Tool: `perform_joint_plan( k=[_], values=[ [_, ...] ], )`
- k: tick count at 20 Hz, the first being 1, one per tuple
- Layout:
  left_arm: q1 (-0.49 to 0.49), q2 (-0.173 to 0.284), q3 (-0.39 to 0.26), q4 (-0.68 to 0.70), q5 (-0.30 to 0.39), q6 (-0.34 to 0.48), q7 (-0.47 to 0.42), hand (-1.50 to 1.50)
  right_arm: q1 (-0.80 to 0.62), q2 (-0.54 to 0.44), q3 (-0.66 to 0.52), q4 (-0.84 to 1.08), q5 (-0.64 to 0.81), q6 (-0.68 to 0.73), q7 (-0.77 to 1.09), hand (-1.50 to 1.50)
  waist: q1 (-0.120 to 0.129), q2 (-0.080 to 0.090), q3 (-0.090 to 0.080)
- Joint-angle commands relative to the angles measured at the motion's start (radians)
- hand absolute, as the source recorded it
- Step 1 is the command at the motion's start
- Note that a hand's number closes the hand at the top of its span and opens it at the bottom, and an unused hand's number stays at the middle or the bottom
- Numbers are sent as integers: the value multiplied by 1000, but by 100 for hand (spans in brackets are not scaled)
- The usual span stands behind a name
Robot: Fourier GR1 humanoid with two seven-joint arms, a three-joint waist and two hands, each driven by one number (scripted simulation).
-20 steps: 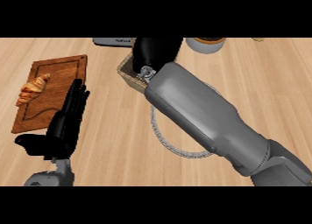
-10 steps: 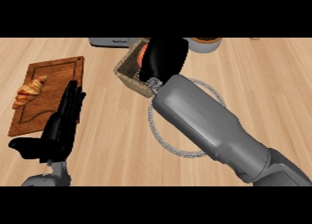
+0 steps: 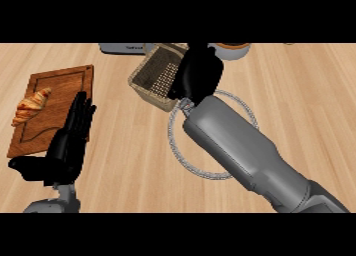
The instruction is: Pick the squash from the placemat and place it in the basket
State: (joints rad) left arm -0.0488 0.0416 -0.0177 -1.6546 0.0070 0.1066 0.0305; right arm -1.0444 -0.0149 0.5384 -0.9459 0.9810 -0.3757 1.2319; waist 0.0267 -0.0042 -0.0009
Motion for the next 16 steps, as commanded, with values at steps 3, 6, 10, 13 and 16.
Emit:
perform_joint_plan(
  k=[3,6,10,13,16],
  values=[
    [5,4,6,-11,12,-11,-10,0,20,14,26,-36,35,-139,255,-150,8,2,0],
    [29,-13,-16,14,-17,3,-42,0,33,14,47,-88,110,-197,254,-150,-1,0,0],
    [19,-23,-17,-2,-23,24,-13,0,21,14,9,-108,235,-177,254,-150,-17,-3,0],
    [45,-3,3,-7,-8,5,-34,0,29,14,-19,-147,331,-156,255,-150,-20,-8,0],
    [36,1,10,-9,4,0,-16,0,25,14,-89,-172,380,-111,255,-150,-23,-10,-1]
  ],
)
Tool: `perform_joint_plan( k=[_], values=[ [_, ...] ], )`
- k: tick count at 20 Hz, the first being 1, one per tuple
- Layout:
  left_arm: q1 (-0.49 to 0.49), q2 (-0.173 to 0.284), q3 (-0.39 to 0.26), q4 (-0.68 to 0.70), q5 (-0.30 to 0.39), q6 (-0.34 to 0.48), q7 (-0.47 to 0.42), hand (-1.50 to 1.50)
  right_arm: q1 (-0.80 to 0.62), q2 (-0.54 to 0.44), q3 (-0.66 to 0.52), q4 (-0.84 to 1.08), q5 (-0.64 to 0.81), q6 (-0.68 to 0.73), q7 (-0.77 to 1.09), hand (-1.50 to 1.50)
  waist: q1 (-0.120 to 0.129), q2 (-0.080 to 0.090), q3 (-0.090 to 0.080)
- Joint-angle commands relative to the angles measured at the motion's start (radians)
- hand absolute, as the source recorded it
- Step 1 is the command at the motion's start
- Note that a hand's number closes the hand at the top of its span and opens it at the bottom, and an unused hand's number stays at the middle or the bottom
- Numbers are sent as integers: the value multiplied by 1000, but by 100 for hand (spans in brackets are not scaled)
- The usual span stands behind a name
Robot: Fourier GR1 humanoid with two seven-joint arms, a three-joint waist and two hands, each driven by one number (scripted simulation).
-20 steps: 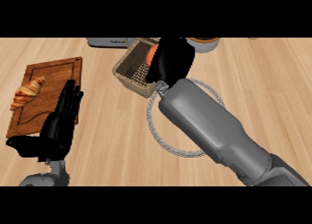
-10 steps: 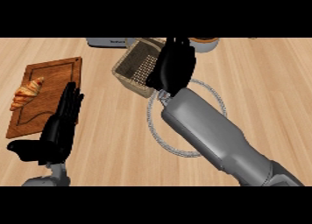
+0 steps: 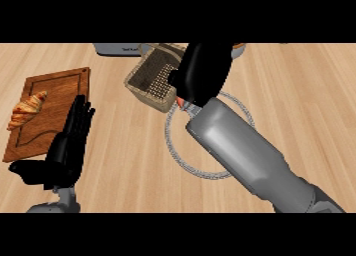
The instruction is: Pick the squash from the placemat and place it in the basket
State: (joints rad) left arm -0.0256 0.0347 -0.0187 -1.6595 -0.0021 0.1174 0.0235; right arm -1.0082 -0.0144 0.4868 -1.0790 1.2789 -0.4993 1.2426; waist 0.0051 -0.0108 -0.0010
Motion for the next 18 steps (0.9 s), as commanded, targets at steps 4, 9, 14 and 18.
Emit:
perform_joint_plan(
  k=[4,9,14,18],
  values=[
    [8,22,27,-23,8,3,26,0,34,14,-99,-156,170,92,245,-150,-26,-10,0],
    [16,19,40,9,10,4,-3,0,104,14,-176,-382,238,108,245,-150,-53,-16,1],
    [5,32,58,-9,27,-3,8,0,269,14,-76,-660,294,223,245,-150,-46,-12,1],
    [74,26,25,-64,18,-18,1,0,350,14,-41,-862,292,288,231,-150,-29,-8,1]
  ],
)
